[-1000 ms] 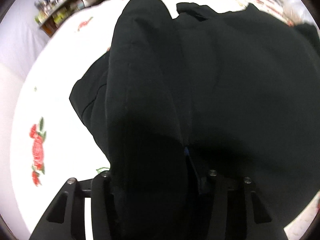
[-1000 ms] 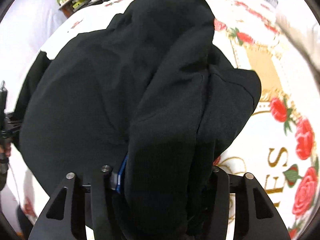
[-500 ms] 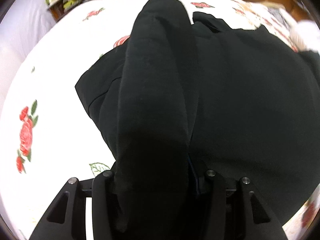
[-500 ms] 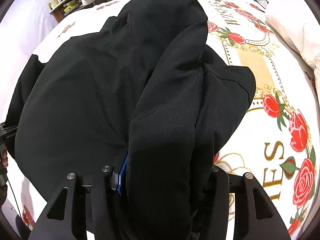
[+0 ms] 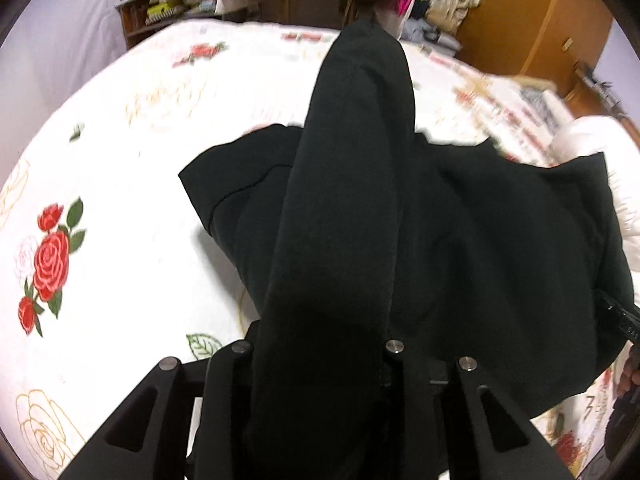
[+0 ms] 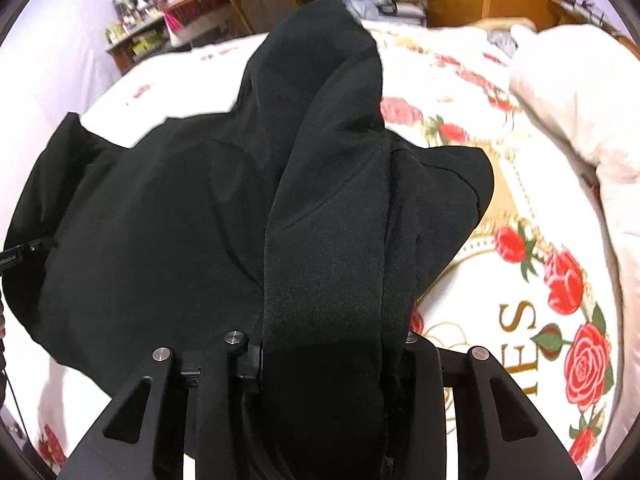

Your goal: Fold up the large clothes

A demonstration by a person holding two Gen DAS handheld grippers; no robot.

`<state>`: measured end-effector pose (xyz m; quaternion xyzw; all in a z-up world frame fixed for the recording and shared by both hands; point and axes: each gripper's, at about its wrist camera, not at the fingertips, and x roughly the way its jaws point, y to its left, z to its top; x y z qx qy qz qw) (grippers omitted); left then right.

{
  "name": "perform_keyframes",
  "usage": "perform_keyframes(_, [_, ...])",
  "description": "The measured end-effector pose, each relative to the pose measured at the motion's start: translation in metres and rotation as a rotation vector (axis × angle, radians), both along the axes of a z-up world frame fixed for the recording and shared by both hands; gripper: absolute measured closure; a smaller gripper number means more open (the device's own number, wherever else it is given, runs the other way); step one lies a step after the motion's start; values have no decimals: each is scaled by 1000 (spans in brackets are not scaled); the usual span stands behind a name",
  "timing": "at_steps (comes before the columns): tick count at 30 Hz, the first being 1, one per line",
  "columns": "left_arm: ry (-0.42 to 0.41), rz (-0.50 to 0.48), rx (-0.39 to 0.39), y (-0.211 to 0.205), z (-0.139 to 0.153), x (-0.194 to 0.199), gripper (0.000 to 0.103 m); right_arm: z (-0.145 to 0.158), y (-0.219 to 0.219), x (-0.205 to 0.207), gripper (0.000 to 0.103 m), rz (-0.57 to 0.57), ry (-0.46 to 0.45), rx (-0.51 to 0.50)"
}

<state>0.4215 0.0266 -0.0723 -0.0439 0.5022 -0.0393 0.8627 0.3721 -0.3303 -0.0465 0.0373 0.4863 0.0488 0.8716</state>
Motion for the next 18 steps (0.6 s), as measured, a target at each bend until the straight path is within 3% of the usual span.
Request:
perform_keyframes(5, [-67,-20,-20,-10,29,-12,74,40,9,-18,68,25,-103,21])
perform_keyframes(10, [-79,-19,-58,-7,41,-28,74,68,7,-46,68,24,-178,32])
perform_keyframes(13, [-89,-16,-78,-2,49,-39,74,80,5,-63,68,22,-214,39])
perform_keyframes(16, [-110,-20,-93,-5,56,-24,75,86,11,-81,68,26,-241,16])
perform_keyframes(18, [-132,-28,-92,-5,69,-39,75,89,15,-97,68,28,-260,10])
